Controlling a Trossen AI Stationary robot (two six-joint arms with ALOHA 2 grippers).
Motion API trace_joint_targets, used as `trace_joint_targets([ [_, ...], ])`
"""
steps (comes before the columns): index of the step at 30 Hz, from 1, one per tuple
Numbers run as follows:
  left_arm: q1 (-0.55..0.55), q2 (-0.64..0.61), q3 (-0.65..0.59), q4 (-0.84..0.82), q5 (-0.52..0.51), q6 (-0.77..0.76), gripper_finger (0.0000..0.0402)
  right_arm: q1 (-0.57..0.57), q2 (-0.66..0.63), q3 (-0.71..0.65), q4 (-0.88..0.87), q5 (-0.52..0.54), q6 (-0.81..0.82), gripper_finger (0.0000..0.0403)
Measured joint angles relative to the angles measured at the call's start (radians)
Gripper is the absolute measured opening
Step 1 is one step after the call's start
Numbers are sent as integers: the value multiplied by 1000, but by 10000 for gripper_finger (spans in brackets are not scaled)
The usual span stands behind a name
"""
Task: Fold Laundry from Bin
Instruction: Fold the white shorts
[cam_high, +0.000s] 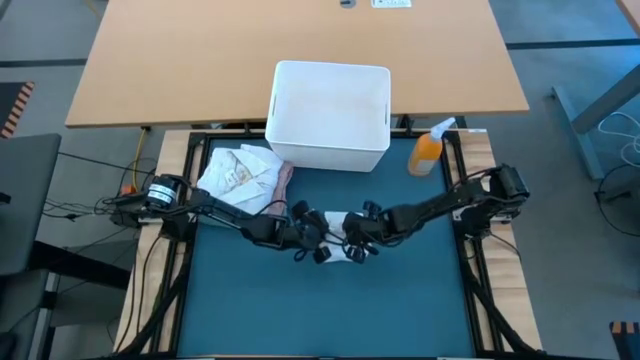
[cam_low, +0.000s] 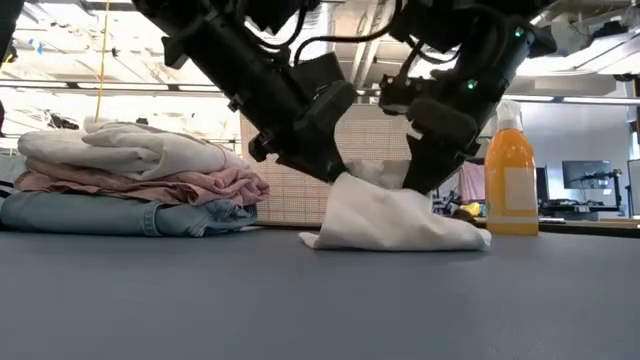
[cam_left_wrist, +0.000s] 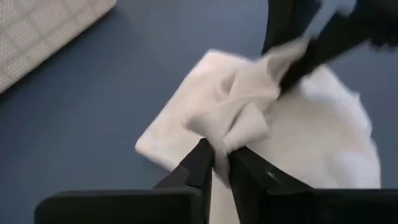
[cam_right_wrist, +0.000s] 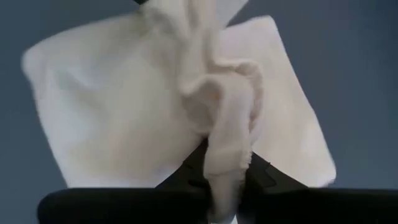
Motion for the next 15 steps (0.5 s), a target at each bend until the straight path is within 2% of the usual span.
trace_joint_targets([
  [8, 9, -25, 0, -105, -11, -18, 83, -47, -3, -2, -1, -3, -9, 89],
  [15, 2, -101, 0, -143, -82, -18, 98, -57, -3, 11, -3, -5, -38, 124],
])
